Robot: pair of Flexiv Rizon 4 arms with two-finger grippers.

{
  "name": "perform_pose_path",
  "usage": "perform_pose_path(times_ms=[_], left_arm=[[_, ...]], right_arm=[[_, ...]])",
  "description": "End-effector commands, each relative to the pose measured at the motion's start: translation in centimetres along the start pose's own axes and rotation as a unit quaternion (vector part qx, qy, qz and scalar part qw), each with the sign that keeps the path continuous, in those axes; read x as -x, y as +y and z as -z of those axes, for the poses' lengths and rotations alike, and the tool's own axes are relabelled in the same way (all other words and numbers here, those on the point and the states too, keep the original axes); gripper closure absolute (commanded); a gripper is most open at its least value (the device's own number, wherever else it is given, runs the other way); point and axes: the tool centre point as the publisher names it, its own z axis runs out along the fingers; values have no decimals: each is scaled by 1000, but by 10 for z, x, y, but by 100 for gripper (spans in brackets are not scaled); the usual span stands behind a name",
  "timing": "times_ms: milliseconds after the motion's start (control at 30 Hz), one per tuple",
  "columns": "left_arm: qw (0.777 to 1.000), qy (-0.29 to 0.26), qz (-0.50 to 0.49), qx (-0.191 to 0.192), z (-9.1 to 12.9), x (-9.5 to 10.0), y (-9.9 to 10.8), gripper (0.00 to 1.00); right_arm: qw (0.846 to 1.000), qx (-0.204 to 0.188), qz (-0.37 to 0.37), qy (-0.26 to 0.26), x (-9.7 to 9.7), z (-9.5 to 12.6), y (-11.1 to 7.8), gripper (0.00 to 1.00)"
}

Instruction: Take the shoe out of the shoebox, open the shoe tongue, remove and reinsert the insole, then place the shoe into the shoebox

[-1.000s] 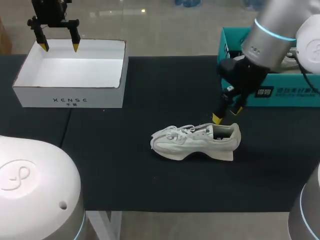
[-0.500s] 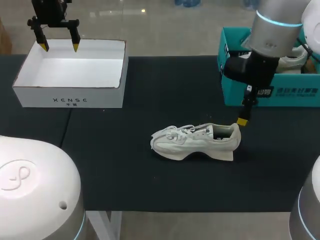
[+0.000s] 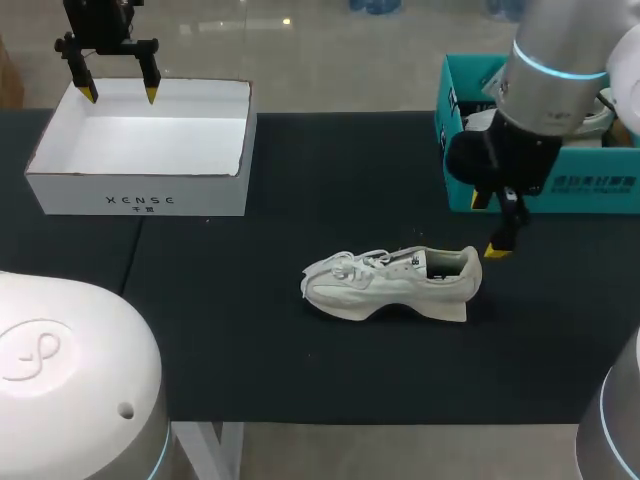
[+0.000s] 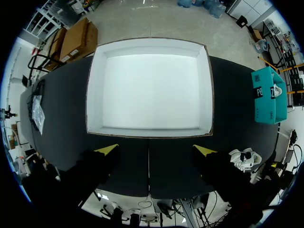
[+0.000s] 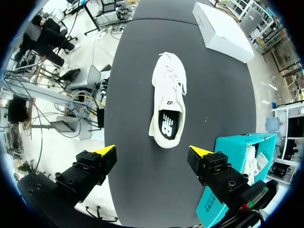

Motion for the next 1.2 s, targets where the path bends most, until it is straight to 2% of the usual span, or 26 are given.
perform_pose_path(times_ms=[33,433,500,667,800,1000,1200], left_arm=[[1000,-1,0,0,0,0,0,0],[1000,-1,0,0,0,0,0,0],[1000,-1,0,0,0,0,0,0],[1000,-1,0,0,0,0,0,0],[1000,-1,0,0,0,0,0,0],[1000,-1,0,0,0,0,0,0],[1000,-1,0,0,0,0,0,0]], right_arm=[[1000,1,0,0,0,-1,-1,0],[1000,1,0,0,0,-1,-1,0],[997,62,19,-31,2,-2,3,0],[981,163,57,-85,-2,1,0,0],[972,199,71,-107,-5,3,-2,0],[943,291,95,-133,-3,1,-18,0],[923,342,120,-126,5,-11,-29,0]])
